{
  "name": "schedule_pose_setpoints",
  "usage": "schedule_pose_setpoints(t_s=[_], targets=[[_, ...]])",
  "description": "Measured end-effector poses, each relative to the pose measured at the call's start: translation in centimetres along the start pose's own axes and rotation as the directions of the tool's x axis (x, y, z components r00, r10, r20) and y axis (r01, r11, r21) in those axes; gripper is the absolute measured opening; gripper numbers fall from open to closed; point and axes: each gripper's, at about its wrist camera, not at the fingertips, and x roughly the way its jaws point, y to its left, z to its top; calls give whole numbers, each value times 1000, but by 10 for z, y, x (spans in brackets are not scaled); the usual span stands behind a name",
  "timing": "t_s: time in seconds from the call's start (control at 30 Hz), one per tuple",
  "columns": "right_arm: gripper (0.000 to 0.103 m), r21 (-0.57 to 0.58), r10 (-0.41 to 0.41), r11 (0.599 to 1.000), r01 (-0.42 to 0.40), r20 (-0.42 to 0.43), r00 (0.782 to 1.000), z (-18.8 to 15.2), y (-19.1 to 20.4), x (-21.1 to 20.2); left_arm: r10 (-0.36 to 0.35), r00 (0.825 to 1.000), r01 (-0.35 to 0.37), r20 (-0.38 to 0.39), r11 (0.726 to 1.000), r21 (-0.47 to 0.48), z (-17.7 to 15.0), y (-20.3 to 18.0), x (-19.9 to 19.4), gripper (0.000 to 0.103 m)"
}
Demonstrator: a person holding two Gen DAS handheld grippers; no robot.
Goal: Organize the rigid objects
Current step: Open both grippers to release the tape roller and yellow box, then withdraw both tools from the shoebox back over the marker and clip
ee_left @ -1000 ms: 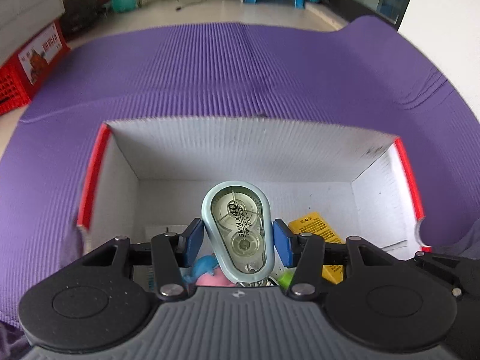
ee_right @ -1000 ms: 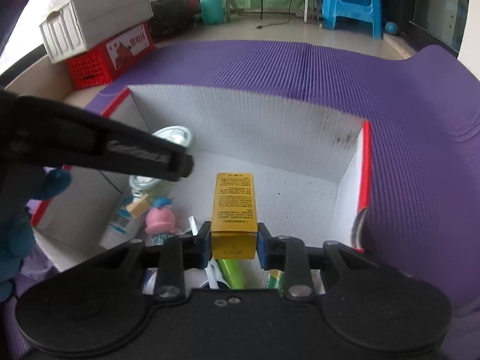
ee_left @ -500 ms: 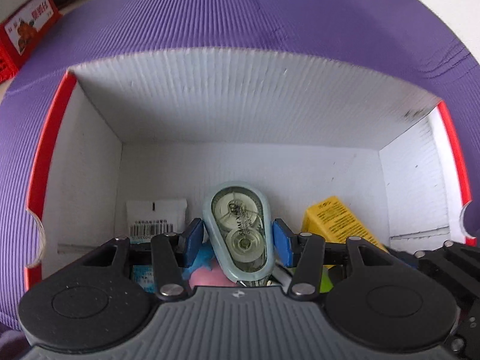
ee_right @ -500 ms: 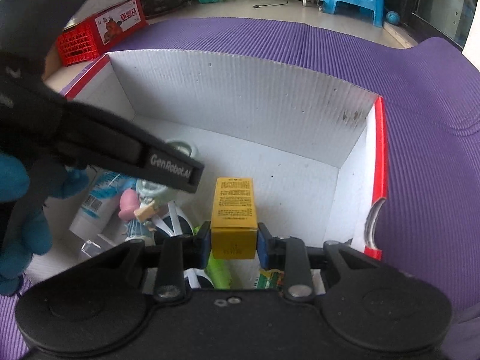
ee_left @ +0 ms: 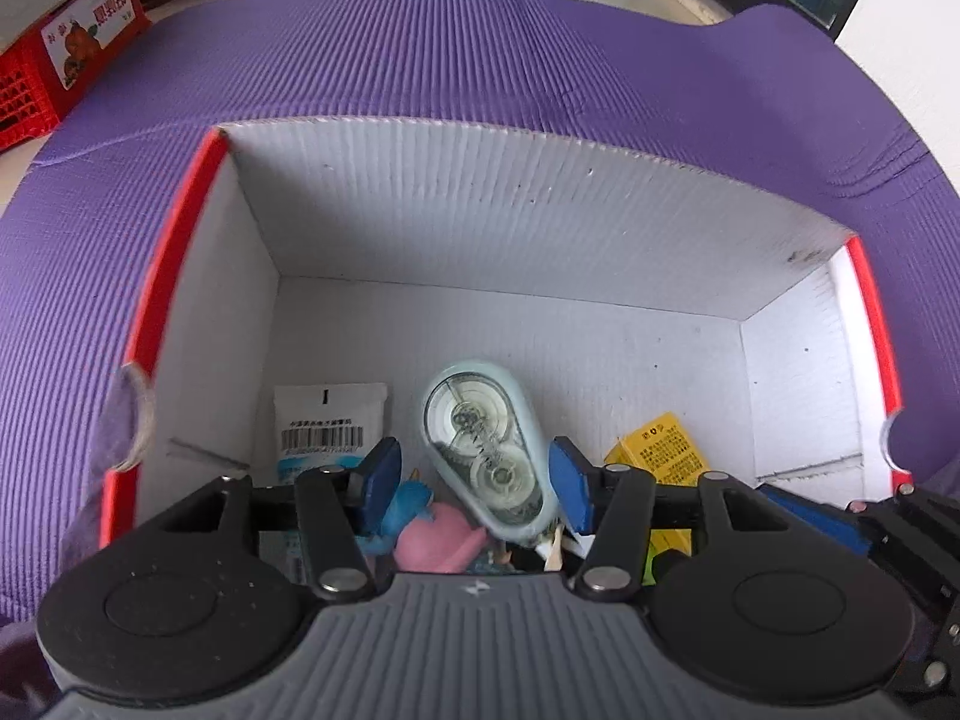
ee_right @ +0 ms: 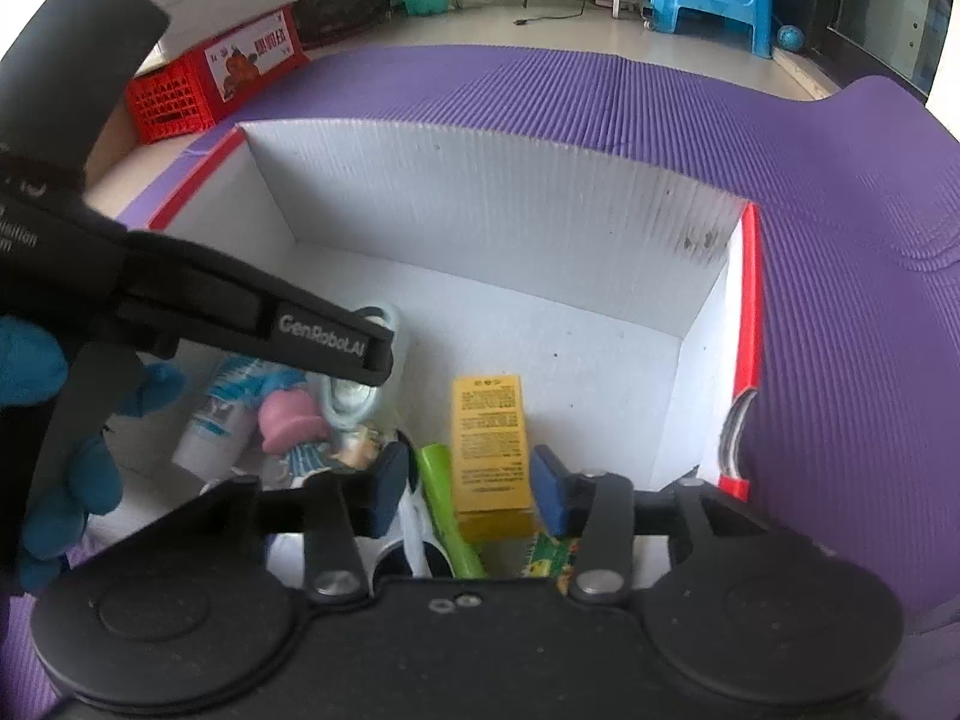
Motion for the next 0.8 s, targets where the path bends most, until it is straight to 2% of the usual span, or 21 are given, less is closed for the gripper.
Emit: schedule_pose_setpoints(t_s=[0.07, 0.17, 0.33, 0.43, 0.5, 0.8], targets=[[54, 10, 7, 1000, -8, 13, 1000, -1, 0, -8, -3, 1000, 3, 21, 1000, -10, -5, 4, -12, 65], [63, 13, 20, 1000, -20, 35, 999, -2, 2, -23, -27, 998, 29, 53, 999, -37, -10, 12, -34, 65], [65, 6, 27, 1000, -27, 67, 997, -8, 8, -52, -21, 994, 26, 109, 998, -49, -23, 16, -72, 66], [72, 2, 40, 999, -40, 91, 995, -12, 11, -70, -15, 990, 23, 137, 998, -55, -30, 17, -94, 67], [73, 4, 44, 999, -45, 104, 994, -13, 13, -81, -14, 987, 23, 158, 998, -61, -39, 16, -109, 73], [85, -8, 65, 998, -64, 160, 985, -26, 19, -129, 3, 974, 9, 226, 999, -51, -71, 6, -154, 73]])
